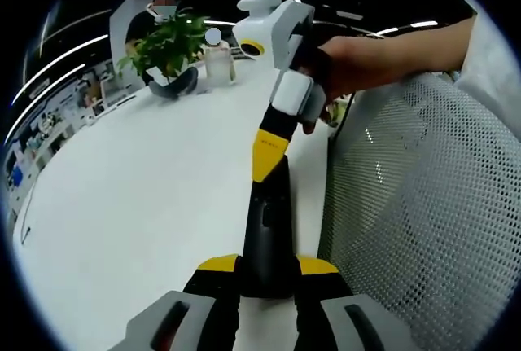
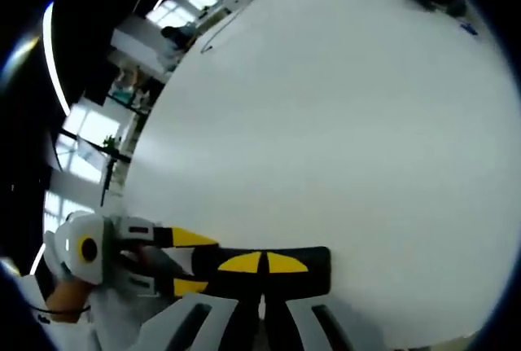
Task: Press the specified remote control buttons in sequence, fully releasing each button before pressing the next.
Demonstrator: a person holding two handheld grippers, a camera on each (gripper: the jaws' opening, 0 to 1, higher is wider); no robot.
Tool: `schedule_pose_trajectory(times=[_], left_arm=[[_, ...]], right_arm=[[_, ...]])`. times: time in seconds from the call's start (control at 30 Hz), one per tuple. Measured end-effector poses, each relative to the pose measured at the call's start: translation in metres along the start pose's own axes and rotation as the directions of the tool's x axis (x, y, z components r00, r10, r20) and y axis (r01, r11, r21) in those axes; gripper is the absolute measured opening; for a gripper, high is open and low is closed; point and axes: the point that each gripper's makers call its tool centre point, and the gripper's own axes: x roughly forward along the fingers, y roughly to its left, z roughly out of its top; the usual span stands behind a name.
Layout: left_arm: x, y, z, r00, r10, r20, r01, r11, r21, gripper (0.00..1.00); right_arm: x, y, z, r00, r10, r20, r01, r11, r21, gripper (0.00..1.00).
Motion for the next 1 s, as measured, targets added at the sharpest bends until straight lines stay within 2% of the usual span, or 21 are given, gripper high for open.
schedule_pose_trajectory(times=[0.2, 0.53, 0.73, 1.0], left_arm=[[0.0004, 0.0004, 0.0002, 1.000, 0.001, 0.001, -0.001, 1.000, -0.002, 0.24], [0.0004, 0.0003, 0.0001, 1.000, 0.003, 0.004, -0.003, 1.000, -0.002, 0.24], [0.0002, 0.0003, 0.0001, 1.000, 0.004, 0.004, -0.004, 1.000, -0.002, 0.24], [0.0001, 0.0004, -0.0003, 1.000, 0.004, 0.004, -0.004, 1.000, -0.002, 0.24]], right_arm=[[0.0008, -0.0012, 0.0004, 1.000, -0.020, 0.004, 0.020, 0.999, -0.030, 0.00], [0.0002, -0.0004, 0.0010, 1.000, -0.011, -0.002, 0.011, 0.999, -0.049, 0.00], [0.0007, 0.0011, 0.0009, 1.000, -0.026, -0.011, 0.024, 0.992, -0.128, 0.00], [-0.0005, 0.0001, 0.0015, 0.999, -0.033, -0.012, 0.031, 0.991, -0.127, 0.00]])
